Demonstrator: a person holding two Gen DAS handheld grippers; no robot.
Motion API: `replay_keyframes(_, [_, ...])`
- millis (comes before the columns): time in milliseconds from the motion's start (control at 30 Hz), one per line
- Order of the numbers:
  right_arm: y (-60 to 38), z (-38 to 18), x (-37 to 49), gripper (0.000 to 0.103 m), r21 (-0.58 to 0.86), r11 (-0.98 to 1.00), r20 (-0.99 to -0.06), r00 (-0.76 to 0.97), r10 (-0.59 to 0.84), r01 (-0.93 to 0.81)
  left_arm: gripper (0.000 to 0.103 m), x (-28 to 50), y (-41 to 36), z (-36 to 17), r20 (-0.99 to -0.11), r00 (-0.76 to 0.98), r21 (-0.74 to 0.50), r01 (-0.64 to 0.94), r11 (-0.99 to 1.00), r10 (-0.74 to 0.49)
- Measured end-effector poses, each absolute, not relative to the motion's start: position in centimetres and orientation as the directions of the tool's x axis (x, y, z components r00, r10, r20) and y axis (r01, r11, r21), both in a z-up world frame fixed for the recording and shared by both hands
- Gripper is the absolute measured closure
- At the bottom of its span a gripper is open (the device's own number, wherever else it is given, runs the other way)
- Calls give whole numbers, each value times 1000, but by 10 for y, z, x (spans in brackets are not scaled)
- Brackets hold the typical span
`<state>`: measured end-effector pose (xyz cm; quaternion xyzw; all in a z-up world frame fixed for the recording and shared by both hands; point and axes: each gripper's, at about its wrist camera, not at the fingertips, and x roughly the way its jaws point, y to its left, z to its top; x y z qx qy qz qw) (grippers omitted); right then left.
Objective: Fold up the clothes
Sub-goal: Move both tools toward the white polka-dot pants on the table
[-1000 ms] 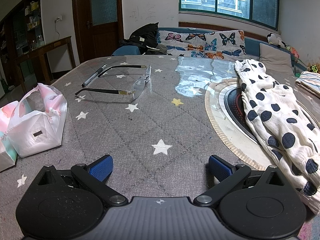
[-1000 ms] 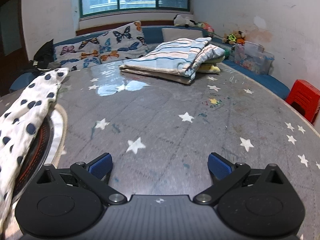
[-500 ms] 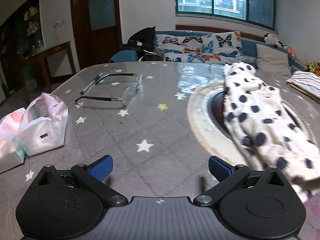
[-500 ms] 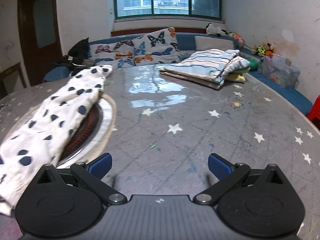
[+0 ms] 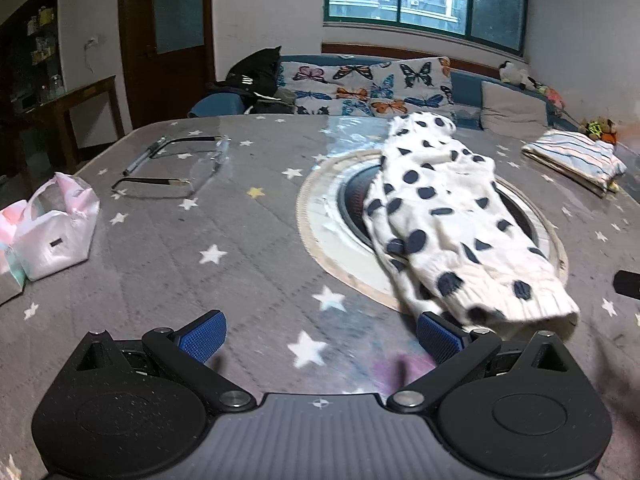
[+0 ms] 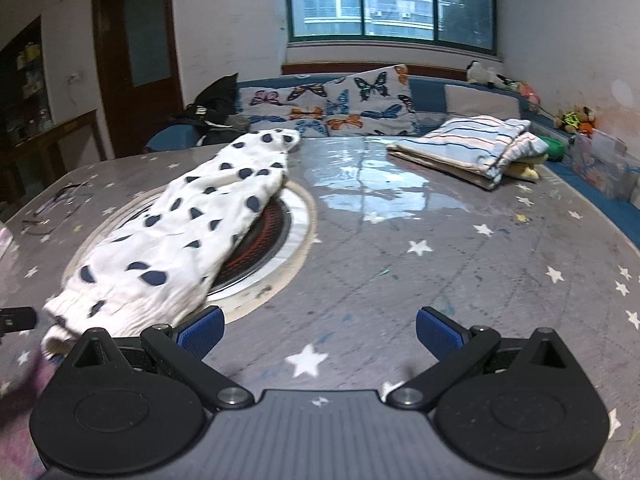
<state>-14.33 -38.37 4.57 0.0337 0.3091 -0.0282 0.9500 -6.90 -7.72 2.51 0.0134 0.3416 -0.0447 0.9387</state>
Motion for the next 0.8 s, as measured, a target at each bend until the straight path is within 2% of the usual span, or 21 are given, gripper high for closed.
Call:
replay_keyframes(267, [-366,51,-150,3,23,1000,-584,812,10,4,0,-78,-86,26,-641,762,-7,113,994,-91])
replay_keyframes(433, [-358,54,-151,10,41,998,-584,810,53,-36,0,-81,-87,27,-639,762,-14,124,992,-104])
replay_keyframes(800, [-321,66,-149,16,3,981,-576,802,159,-192,0,-81,-90,24,-641,758,-13,146,989,-120])
